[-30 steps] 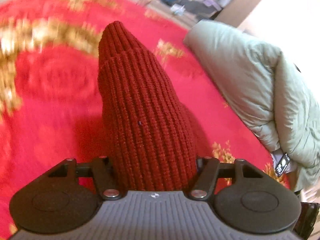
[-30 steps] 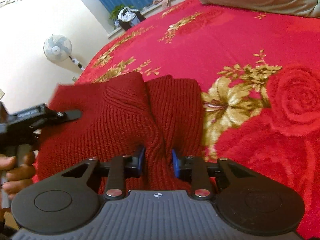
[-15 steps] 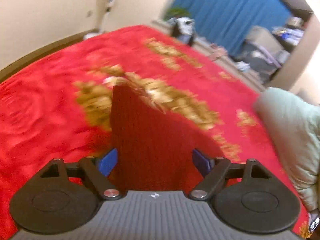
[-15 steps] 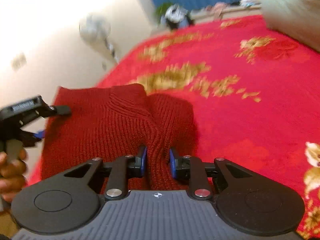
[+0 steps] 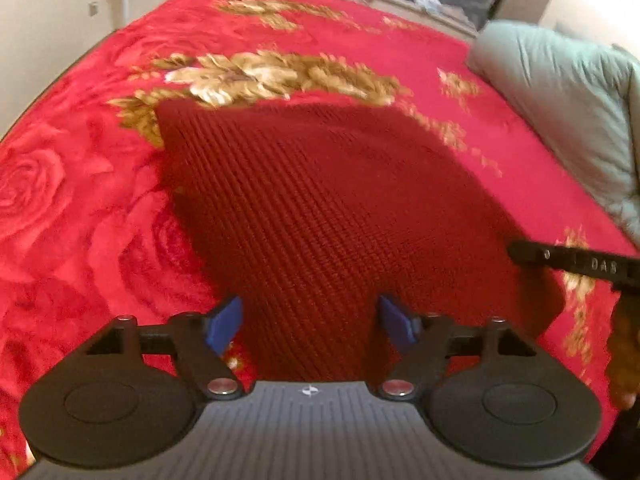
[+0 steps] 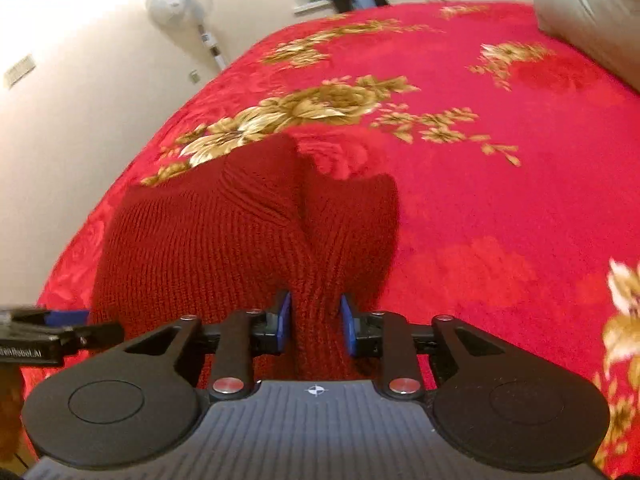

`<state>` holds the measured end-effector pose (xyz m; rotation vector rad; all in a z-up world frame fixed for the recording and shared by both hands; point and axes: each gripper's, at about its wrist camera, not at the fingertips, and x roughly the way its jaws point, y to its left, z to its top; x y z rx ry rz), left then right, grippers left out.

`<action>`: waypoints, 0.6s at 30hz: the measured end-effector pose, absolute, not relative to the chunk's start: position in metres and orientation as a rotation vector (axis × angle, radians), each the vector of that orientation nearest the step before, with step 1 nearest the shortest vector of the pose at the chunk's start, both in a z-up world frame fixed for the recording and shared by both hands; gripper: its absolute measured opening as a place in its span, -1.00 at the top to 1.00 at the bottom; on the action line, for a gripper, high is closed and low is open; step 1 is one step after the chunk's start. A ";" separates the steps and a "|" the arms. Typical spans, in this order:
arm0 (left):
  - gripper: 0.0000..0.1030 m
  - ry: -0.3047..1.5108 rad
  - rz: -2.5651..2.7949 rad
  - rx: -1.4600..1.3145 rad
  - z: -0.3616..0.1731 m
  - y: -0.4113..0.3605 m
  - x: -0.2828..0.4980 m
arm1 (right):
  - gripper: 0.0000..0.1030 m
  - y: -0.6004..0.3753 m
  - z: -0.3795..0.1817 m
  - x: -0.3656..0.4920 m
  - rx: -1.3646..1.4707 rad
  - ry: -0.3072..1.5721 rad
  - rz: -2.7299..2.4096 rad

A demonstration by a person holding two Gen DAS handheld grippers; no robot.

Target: Fold small clothes

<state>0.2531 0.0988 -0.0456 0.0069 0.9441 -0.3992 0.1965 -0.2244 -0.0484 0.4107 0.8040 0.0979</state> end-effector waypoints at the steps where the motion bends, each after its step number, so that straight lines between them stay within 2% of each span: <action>1: -0.39 0.916 -0.407 0.012 -0.037 0.100 0.246 | 0.42 -0.229 -0.044 0.190 0.433 0.779 0.101; 3: -0.40 0.859 -0.470 0.030 -0.024 0.097 0.229 | 0.42 -0.231 -0.039 0.176 0.430 0.750 0.119; 5: -0.40 0.938 -0.478 0.089 -0.043 0.088 0.230 | 0.44 -0.229 -0.049 0.171 0.368 0.783 0.135; 7: -0.50 1.006 -0.414 0.187 -0.070 0.079 0.229 | 0.53 -0.227 -0.067 0.173 0.292 0.867 0.124; 10: -0.49 0.930 -0.382 0.194 -0.059 0.072 0.215 | 0.58 -0.236 -0.066 0.165 0.339 0.843 0.137; 11: -0.52 0.893 -0.369 0.207 -0.054 0.072 0.206 | 0.61 -0.237 -0.061 0.160 0.337 0.827 0.139; 13: -0.75 0.797 -0.303 0.238 -0.039 0.066 0.184 | 0.60 -0.241 -0.049 0.150 0.306 0.786 0.130; 14: -0.79 0.753 -0.274 0.234 -0.031 0.064 0.172 | 0.52 -0.245 -0.042 0.142 0.288 0.763 0.122; 15: -0.92 0.719 -0.255 0.220 -0.020 0.062 0.163 | 0.41 -0.249 -0.035 0.133 0.274 0.737 0.121; 16: -1.00 0.683 -0.241 0.203 -0.011 0.061 0.151 | 0.10 -0.253 -0.030 0.123 0.264 0.711 0.126; 17: -0.99 0.638 -0.224 0.191 -0.001 0.059 0.135 | -0.10 -0.258 -0.024 0.109 0.251 0.674 0.139; 18: -0.99 0.600 -0.207 0.190 0.012 0.055 0.118 | -0.15 -0.261 -0.020 0.097 0.238 0.648 0.148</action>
